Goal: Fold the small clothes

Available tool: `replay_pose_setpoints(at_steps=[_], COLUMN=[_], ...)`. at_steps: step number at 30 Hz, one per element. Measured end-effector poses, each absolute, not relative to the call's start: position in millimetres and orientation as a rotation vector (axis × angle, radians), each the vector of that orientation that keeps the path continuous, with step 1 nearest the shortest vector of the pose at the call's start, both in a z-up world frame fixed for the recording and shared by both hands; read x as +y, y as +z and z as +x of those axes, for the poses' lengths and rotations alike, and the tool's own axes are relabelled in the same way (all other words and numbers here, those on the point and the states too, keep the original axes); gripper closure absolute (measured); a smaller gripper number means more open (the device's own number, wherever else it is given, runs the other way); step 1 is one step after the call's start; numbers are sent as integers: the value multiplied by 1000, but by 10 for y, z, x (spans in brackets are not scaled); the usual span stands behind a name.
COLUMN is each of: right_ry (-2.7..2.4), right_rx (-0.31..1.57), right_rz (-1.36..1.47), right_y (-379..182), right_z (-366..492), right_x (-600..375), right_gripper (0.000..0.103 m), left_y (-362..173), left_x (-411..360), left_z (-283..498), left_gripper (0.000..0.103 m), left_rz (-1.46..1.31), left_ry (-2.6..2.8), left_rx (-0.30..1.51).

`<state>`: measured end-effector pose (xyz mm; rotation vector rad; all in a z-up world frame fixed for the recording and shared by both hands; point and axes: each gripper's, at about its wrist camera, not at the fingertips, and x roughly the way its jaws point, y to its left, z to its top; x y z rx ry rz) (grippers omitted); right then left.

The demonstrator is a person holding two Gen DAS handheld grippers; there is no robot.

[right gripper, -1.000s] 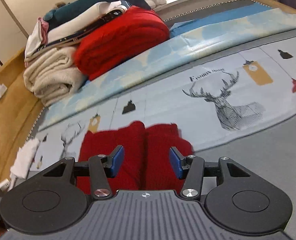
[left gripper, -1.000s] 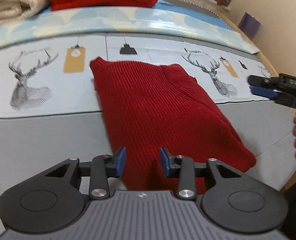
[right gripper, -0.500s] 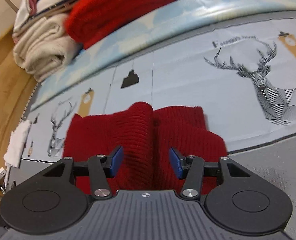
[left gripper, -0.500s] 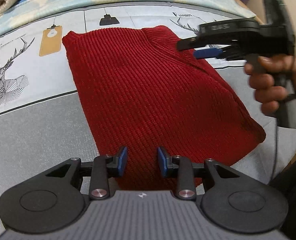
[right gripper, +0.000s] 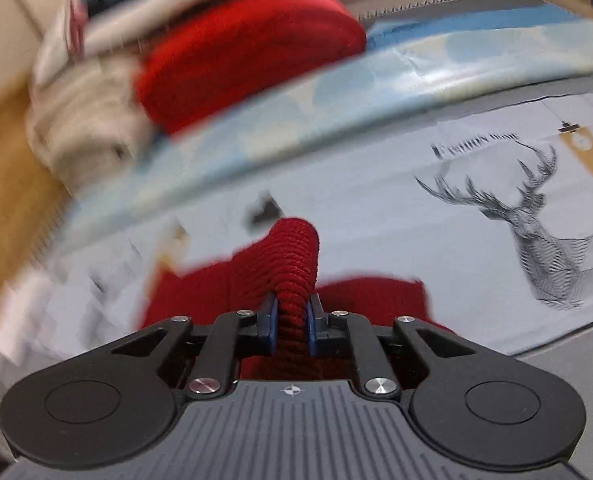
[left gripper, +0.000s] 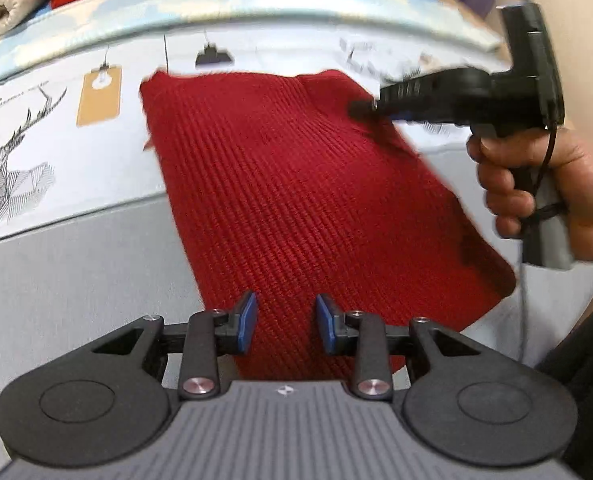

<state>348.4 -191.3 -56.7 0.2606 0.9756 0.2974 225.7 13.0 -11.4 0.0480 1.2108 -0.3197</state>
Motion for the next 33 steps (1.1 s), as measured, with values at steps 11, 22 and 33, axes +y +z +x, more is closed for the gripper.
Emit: replay_pose_setpoints(at_steps=[11, 22, 33], right_ry=[439, 481, 263], right_rx=[889, 1044, 707], right_rz=[220, -179, 27], right_y=[60, -267, 461], right_z=[2958, 2473, 1802], right_x=[-2223, -2097, -2514], right_gripper=[63, 51, 21], left_y=[23, -228, 429], left_x=[285, 55, -79], left_z=[2216, 2219, 1689], left_gripper=[62, 52, 3], left_rz=[-6, 121, 157], left_ry=[-293, -204, -150], left_rx=[1145, 1226, 851])
